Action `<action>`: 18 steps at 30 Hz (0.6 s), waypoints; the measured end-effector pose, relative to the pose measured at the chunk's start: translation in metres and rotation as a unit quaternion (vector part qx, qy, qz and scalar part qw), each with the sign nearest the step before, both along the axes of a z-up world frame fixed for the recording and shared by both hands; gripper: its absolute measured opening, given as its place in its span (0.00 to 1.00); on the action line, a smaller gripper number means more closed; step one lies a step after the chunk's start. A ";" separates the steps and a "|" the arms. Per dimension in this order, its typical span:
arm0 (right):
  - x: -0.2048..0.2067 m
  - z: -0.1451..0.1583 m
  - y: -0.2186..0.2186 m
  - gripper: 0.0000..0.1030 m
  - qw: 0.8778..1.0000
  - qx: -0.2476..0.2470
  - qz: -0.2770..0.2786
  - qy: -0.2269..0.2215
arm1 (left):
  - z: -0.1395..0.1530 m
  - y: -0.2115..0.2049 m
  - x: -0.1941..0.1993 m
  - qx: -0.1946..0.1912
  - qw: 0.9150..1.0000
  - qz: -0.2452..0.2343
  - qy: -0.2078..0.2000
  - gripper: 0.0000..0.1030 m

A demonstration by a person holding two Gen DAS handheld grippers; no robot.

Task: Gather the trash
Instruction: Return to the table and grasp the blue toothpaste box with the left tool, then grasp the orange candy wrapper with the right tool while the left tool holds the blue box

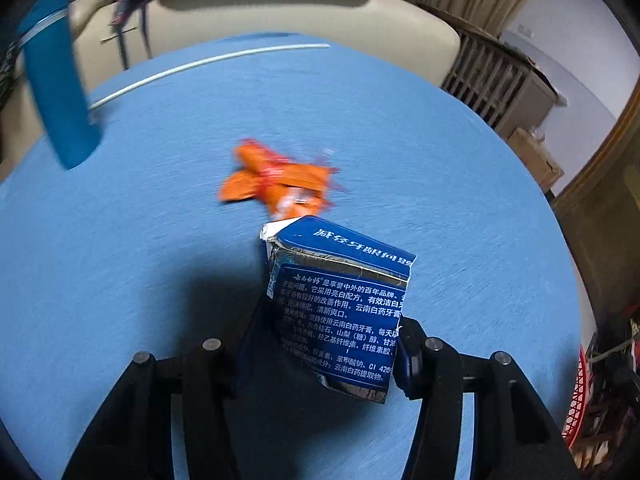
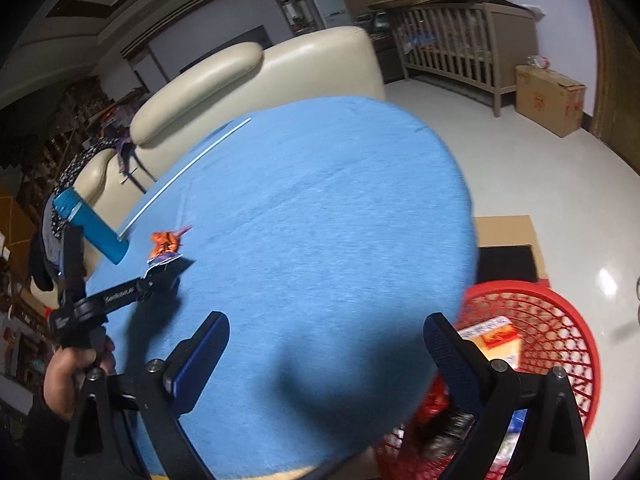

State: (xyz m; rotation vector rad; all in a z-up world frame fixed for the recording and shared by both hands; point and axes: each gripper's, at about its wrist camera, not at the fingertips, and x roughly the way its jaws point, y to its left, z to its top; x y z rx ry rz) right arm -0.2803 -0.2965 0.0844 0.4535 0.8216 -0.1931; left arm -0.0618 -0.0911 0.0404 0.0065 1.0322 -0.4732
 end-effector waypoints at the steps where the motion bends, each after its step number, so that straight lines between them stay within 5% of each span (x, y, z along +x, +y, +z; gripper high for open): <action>1: 0.006 -0.001 0.005 0.96 1.000 0.000 0.007 0.000 | 0.002 0.009 0.000 -0.003 1.000 0.010 -0.002 0.55; 18: 0.193 -0.008 0.143 0.96 0.981 -0.015 0.194 0.007 | 0.002 0.100 -0.005 -0.001 0.995 0.102 -0.011 0.55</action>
